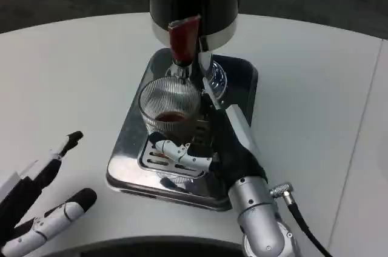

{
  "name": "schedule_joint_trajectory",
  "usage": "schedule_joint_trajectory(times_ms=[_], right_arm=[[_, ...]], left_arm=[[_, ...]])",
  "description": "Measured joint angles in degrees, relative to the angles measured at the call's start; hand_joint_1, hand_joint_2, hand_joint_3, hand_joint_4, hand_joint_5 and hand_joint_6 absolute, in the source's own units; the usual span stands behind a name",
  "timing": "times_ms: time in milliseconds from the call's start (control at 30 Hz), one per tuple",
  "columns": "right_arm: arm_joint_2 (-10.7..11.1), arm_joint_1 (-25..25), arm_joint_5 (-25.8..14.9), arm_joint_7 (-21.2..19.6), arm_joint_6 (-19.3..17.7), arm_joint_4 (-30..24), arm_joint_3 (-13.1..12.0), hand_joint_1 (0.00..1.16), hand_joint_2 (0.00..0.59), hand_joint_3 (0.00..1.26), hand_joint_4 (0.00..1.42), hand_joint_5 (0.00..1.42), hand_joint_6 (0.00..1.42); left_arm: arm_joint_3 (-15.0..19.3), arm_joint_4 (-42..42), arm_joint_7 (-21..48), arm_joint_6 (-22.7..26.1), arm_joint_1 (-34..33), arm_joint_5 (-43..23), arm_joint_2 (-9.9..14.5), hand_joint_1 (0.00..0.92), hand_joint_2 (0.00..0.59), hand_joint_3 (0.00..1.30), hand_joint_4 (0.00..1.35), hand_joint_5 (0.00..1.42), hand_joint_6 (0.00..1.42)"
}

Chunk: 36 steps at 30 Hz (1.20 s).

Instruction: Grasp the cup under the faucet to collect the drink, then remove the cup.

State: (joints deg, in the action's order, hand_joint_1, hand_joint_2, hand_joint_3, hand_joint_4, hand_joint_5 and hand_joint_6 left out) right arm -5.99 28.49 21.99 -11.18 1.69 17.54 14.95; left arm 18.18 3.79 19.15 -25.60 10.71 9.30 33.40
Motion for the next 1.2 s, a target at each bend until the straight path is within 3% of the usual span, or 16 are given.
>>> schedule_joint_trajectory(times_ms=[67, 133, 400, 867, 1200], right_arm=[[0.1, 0.7, -1.1, -0.7, -1.9, 2.1, -0.6, 0.9, 0.197, 0.0, 0.06, 0.03, 0.1], [0.1, 1.3, -2.0, -1.8, -3.7, 4.0, -1.2, 0.92, 0.185, 0.02, 0.2, 0.14, 0.2], [0.4, 3.8, -5.1, -5.9, -9.2, 10.7, -3.4, 0.96, 0.166, 0.23, 0.39, 0.31, 0.29], [0.5, 5.7, -5.8, -5.8, -10.9, 13.0, -3.0, 1.0, 0.183, 0.44, 0.58, 0.5, 0.49], [0.5, 5.8, -5.8, -11.1, -12.0, 13.5, -3.3, 1.07, 0.167, 0.61, 0.75, 0.72, 0.78]], left_arm=[[0.2, 0.0, 0.0, 0.0, 0.0, 0.0, 0.0, 0.0, 0.21, 0.0, 0.0, 0.0, 0.0], [0.4, 0.1, 0.0, 0.0, 0.1, 0.0, 0.0, 0.0, 0.211, 0.0, 0.0, 0.0, 0.0], [1.1, 0.4, 0.0, 0.1, 0.1, 0.0, 0.0, 0.0, 0.217, 0.0, 0.0, 0.0, 0.0], [1.3, 0.9, 0.0, 0.8, 0.1, -0.1, 0.0, 0.0, 0.223, 0.0, 0.0, 0.0, 0.0], [1.4, 1.2, 0.0, 1.2, 0.1, -0.1, 0.0, 0.0, 0.223, 0.0, 0.0, 0.0, 0.0]])
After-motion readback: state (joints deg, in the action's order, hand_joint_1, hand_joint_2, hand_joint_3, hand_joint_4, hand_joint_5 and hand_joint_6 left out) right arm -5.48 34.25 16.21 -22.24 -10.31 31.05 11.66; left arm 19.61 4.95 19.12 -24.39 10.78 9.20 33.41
